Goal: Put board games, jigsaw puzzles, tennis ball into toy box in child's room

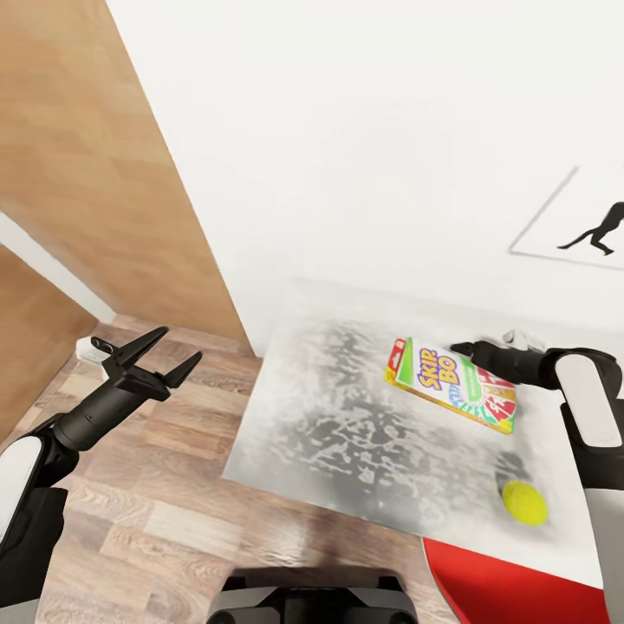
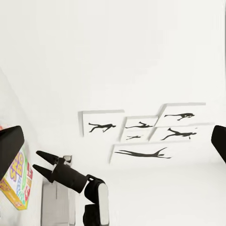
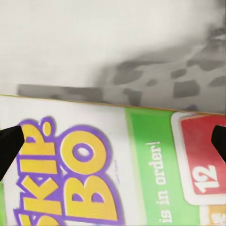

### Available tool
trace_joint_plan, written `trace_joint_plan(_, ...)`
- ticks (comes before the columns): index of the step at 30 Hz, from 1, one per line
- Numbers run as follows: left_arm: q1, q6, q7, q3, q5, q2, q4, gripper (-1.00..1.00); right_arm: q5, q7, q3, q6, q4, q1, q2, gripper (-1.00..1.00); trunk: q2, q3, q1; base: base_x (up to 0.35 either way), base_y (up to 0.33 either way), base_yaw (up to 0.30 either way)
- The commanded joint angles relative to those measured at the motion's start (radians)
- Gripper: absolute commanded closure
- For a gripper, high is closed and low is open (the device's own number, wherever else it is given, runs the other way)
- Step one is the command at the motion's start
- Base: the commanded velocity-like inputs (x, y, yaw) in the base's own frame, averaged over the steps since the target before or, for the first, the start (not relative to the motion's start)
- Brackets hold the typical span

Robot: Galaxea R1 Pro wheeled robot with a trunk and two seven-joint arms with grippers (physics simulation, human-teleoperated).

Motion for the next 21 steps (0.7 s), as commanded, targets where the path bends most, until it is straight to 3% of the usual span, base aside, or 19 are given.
trace_joint_plan(1, -0.001, 0.003, -0.008, 0.001, -0.008, 0.000, 0.000, -1.00, -0.011, -0.010, 0.000, 0.003, -0.001, -0.001, 0.000, -1.00, -0.002, -0.001, 0.001, 0.003, 0.005, 0.101)
trace_joint_plan(17, -0.001, 0.003, -0.009, 0.001, -0.008, 0.000, 0.000, -1.00, -0.009, -0.010, -0.003, 0.003, -0.002, 0.000, -0.003, -1.00, -0.002, -0.001, 0.001, 0.001, 0.002, 0.035)
trace_joint_plan(21, -0.001, 0.003, -0.009, 0.001, -0.008, 0.000, 0.000, -1.00, -0.008, -0.010, -0.012, 0.003, -0.007, -0.001, -0.017, -1.00, -0.002, -0.001, 0.001, 0.000, 0.000, 0.006)
